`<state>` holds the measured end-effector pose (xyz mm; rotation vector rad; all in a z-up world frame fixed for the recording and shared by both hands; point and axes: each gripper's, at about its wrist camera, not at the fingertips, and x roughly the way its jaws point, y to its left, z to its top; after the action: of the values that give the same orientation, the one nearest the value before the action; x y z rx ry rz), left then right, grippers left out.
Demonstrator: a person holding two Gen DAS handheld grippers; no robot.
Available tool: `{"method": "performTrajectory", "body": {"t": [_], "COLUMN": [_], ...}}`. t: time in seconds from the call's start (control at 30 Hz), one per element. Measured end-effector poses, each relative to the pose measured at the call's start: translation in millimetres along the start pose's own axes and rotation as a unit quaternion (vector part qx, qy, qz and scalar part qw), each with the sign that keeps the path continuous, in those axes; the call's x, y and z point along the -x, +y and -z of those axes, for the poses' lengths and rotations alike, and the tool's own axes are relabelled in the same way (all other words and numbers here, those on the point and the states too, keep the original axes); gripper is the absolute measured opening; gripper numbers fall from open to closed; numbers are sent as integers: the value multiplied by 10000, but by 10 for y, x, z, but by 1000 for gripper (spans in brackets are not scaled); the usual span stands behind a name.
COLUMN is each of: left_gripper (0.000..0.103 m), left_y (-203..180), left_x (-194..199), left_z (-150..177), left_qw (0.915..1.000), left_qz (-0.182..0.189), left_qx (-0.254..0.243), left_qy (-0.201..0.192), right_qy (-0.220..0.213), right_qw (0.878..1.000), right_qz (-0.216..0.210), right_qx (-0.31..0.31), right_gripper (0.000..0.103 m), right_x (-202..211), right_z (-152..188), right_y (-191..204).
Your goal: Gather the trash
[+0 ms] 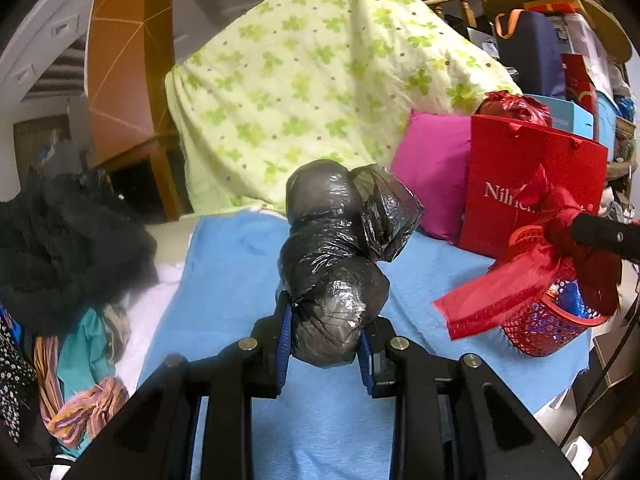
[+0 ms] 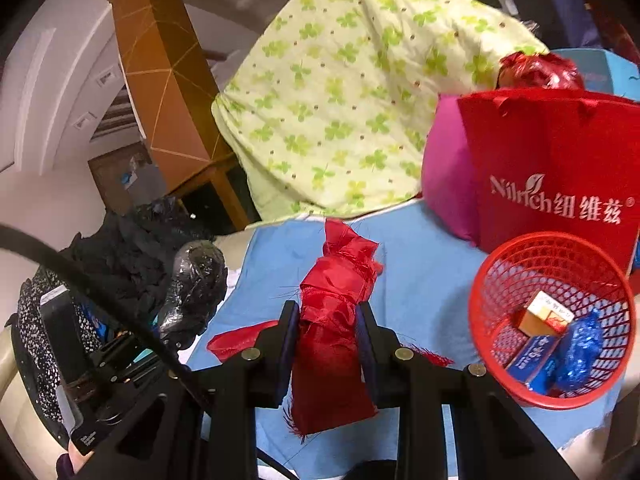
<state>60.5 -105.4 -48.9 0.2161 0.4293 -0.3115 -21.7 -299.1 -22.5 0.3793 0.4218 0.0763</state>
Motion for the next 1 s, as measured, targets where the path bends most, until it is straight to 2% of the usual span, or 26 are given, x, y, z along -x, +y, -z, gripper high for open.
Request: {"method": "performTrajectory", "body": {"t": [0.47,1.0], "left_gripper": [30,30], "left_y": [-379,-670], "left_x": [90,27], "left_z": [-46,-66], "left_qw": [9993,9978], "left_qz": [257,423], "left_qx": [-276,-484], "left_qy": [57,192], "right_qy": [-528,-688], "right_qw": [9982,9962], "right_qz": [234,423], "right_qx": [-135,-319], "right_gripper": [31,31], "right_x": [445,565], "right_z": [-77,-53], "right_y": [-290,-539]}}
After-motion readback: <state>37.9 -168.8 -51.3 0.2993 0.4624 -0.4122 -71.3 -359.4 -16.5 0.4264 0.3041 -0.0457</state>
